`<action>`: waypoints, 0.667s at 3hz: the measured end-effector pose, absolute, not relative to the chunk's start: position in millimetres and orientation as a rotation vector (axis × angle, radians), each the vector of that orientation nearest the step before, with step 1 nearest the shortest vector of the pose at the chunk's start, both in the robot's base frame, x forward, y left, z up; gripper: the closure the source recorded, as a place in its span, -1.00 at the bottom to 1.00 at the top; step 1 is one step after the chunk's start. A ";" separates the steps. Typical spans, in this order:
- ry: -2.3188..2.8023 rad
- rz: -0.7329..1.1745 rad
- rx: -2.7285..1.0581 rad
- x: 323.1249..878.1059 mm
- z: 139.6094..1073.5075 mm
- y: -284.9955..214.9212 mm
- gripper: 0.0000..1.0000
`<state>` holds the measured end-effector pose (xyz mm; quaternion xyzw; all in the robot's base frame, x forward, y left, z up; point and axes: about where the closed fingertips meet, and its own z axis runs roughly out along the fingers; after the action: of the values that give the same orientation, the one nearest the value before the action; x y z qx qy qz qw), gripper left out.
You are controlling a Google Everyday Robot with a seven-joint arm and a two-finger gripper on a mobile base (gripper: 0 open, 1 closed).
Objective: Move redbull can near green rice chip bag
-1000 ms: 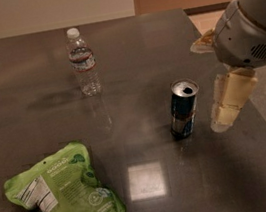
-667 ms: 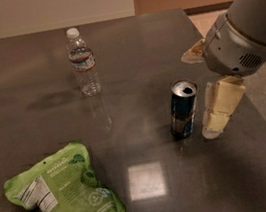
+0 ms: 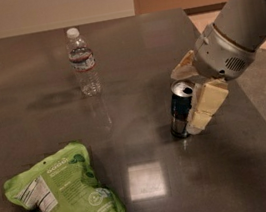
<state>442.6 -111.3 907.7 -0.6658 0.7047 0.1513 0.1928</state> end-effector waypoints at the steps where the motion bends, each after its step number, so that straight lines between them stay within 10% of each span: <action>1: 1.957 0.489 -1.859 443.0 909.9 -106.0 -0.17; 2: 1.921 0.553 -1.863 437.1 918.1 -98.4 0.28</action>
Offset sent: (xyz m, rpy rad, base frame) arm -0.0137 0.0190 0.0206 0.1399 0.0722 0.0714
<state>437.1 -98.4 918.1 -0.6675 0.6884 0.1980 0.2032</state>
